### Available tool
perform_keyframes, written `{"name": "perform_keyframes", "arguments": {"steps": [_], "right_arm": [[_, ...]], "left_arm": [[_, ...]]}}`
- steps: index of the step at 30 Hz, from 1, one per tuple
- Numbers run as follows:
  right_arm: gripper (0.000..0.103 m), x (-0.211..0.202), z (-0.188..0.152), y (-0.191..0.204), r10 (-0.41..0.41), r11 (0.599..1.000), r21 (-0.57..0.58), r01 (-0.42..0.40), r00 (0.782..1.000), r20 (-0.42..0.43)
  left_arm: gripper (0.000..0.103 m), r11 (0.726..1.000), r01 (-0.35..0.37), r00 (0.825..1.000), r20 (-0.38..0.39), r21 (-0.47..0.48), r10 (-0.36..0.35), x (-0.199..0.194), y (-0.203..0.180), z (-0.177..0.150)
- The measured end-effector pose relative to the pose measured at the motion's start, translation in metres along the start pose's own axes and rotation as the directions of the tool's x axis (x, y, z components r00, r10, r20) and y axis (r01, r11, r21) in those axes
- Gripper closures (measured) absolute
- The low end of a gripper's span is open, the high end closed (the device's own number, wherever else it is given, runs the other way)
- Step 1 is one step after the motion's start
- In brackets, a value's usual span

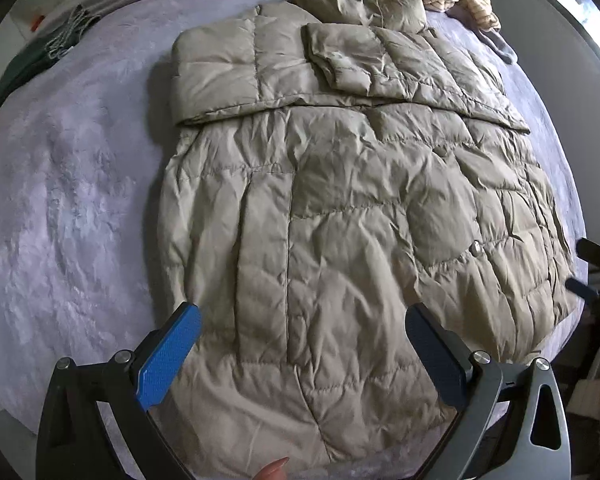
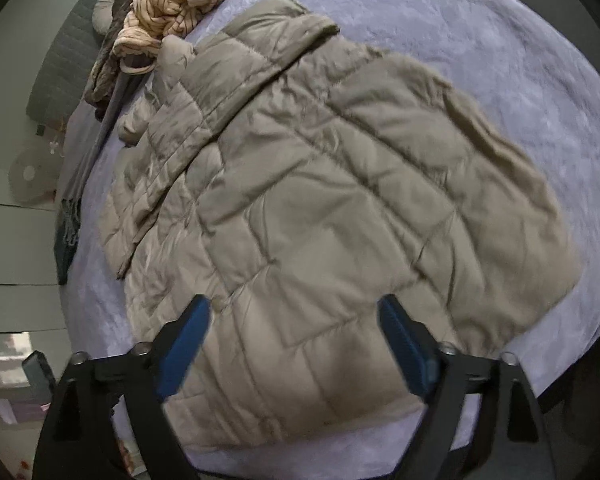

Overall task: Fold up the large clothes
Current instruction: 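Release the coat and move both tools toward the hem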

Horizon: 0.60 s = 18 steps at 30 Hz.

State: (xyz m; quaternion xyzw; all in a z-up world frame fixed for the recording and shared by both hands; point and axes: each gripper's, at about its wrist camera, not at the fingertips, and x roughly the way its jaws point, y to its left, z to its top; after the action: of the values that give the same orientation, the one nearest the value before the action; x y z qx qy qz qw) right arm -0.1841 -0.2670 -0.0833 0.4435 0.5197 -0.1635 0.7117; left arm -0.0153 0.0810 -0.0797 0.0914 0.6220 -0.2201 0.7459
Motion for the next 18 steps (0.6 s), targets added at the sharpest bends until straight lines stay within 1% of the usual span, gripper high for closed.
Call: {"name": "perform_keyframes", "arguments": {"steps": [4,8,11,14,15,16,18], "right_arm": [[0.0,0.001,-0.008,0.0,0.031,0.999,0.007,-0.031,0.999,-0.027],[0.0,0.001,-0.009,-0.003,0.048,0.998,-0.031,-0.05,0.997,-0.055],[0.0,-0.009,-0.009,-0.012,0.058,0.996,-0.067,-0.063,0.996,-0.074],[0.0,-0.02,-0.008,-0.028,0.067,0.994,-0.081,-0.072,0.996,-0.067],[0.0,-0.023,-0.008,-0.035,0.067,0.994,-0.078,-0.072,0.995,-0.067],[0.0,-0.026,-0.009,-0.045,0.073,0.994,-0.07,-0.078,0.995,-0.071],[0.0,-0.029,-0.012,-0.057,0.078,0.995,-0.059,-0.083,0.994,-0.08]], "left_arm": [[0.001,1.0,-0.012,1.0,0.011,-0.027,0.013,-0.01,0.001,-0.007],[0.001,0.997,-0.034,0.999,0.023,-0.066,0.036,-0.015,-0.005,-0.02],[0.001,0.988,-0.105,0.994,0.018,-0.113,0.107,-0.015,-0.013,-0.036],[0.001,0.983,-0.132,0.991,0.006,-0.13,0.134,-0.01,-0.018,-0.051],[0.001,0.98,-0.136,0.991,-0.003,-0.143,0.137,-0.009,-0.019,-0.057],[0.001,0.979,-0.126,0.992,-0.014,-0.161,0.125,-0.008,-0.019,-0.064],[0.001,0.98,-0.072,0.997,-0.029,-0.186,0.068,-0.007,-0.017,-0.074]]}}
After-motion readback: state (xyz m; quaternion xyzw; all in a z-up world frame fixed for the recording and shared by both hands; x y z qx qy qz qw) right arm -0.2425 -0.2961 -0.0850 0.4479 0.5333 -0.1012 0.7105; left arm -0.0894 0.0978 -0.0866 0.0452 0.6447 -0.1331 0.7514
